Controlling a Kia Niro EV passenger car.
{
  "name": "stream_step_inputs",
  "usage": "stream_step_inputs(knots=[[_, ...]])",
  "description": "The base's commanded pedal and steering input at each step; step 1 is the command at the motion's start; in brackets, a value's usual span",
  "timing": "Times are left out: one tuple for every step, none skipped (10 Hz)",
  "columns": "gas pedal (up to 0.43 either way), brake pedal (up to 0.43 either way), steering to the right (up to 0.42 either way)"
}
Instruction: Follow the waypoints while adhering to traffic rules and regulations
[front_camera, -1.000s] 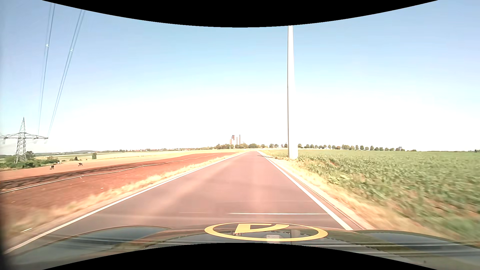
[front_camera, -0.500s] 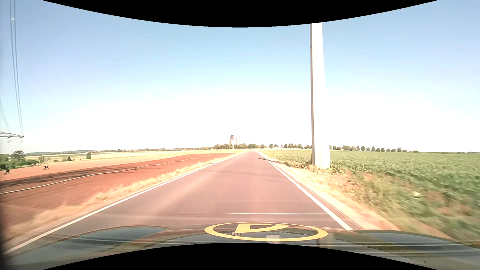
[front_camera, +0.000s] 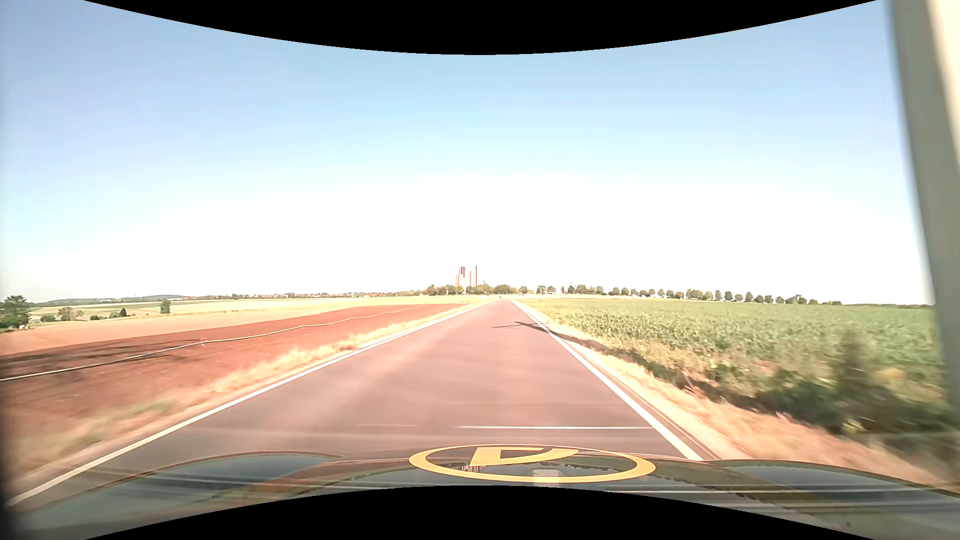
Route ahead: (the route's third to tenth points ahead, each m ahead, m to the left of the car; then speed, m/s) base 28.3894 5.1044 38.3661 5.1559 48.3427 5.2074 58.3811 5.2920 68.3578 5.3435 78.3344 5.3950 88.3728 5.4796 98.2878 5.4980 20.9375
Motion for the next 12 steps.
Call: stream_step_inputs(knots=[[0.248,0.000,0.001],[0.248,0.000,0.001],[0.248,0.000,0.001],[0.248,0.000,0.001],[0.248,0.000,0.001],[0.248,0.000,0.001],[0.248,0.000,0.001],[0.240,0.000,0.001],[0.228,0.000,0.000],[0.228,0.000,0.000],[0.220,0.000,0.000],[0.220,0.000,0.000]])
